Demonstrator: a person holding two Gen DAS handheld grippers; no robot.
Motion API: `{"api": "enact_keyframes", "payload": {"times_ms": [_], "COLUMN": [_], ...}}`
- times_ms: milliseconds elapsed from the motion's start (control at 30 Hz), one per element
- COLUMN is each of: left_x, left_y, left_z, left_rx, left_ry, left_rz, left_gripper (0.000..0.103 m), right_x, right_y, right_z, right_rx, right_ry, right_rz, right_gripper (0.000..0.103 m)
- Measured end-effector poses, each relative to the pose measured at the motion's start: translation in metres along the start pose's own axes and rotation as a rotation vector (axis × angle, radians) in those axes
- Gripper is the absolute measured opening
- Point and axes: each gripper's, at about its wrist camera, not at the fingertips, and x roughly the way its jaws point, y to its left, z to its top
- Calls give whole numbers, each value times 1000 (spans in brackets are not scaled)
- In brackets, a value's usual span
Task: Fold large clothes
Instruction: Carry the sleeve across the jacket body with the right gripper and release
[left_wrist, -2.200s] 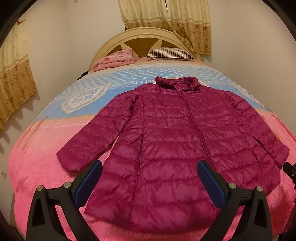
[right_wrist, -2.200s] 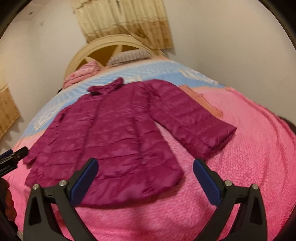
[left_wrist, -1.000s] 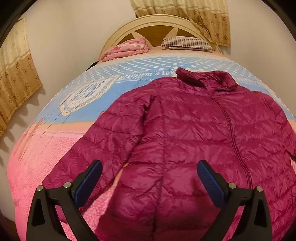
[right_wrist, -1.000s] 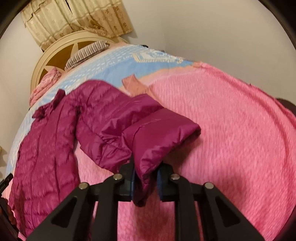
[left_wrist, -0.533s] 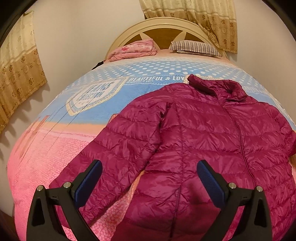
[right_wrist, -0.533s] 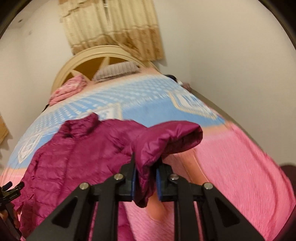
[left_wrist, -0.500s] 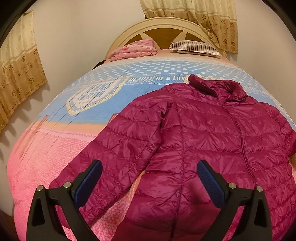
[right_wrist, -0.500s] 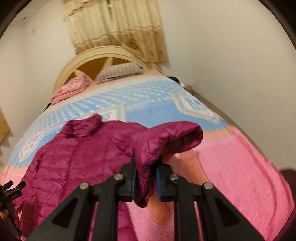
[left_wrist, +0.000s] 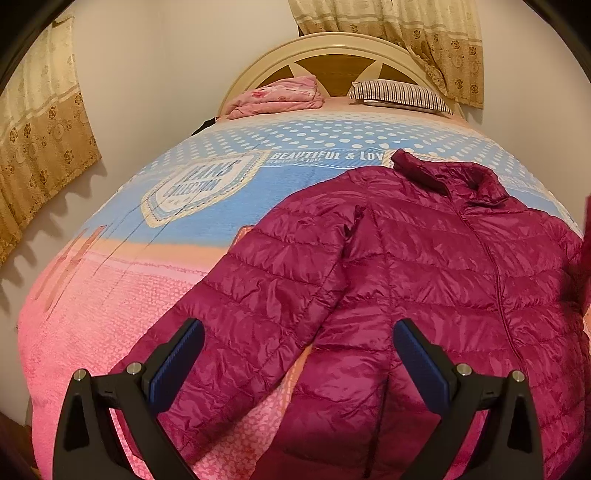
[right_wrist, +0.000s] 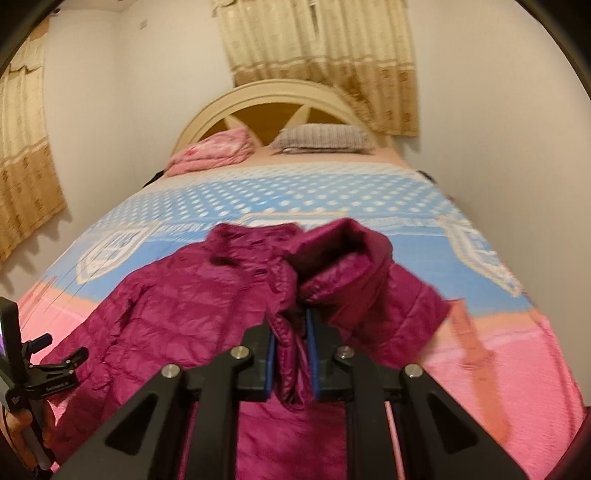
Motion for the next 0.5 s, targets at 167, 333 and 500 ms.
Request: {"api": "enact_keyframes", "payload": {"times_ms": [167, 333, 500], "left_x": [3, 10, 15], "left_y": [9, 17, 12], "left_z": [3, 4, 8], "left_rx": [-6, -30, -15], "left_ry": [11, 21, 36], "left_rz": [-20, 6, -8], "left_gripper": [102, 102, 102], "right_x": [42, 78, 97], "right_y": [44, 72, 88], "right_z": [-14, -37, -62], "right_rx": [-28, -27, -41], "right_ry": [51, 109, 152], "right_rz": [72, 139, 189], "right_gripper": [17, 17, 51]}}
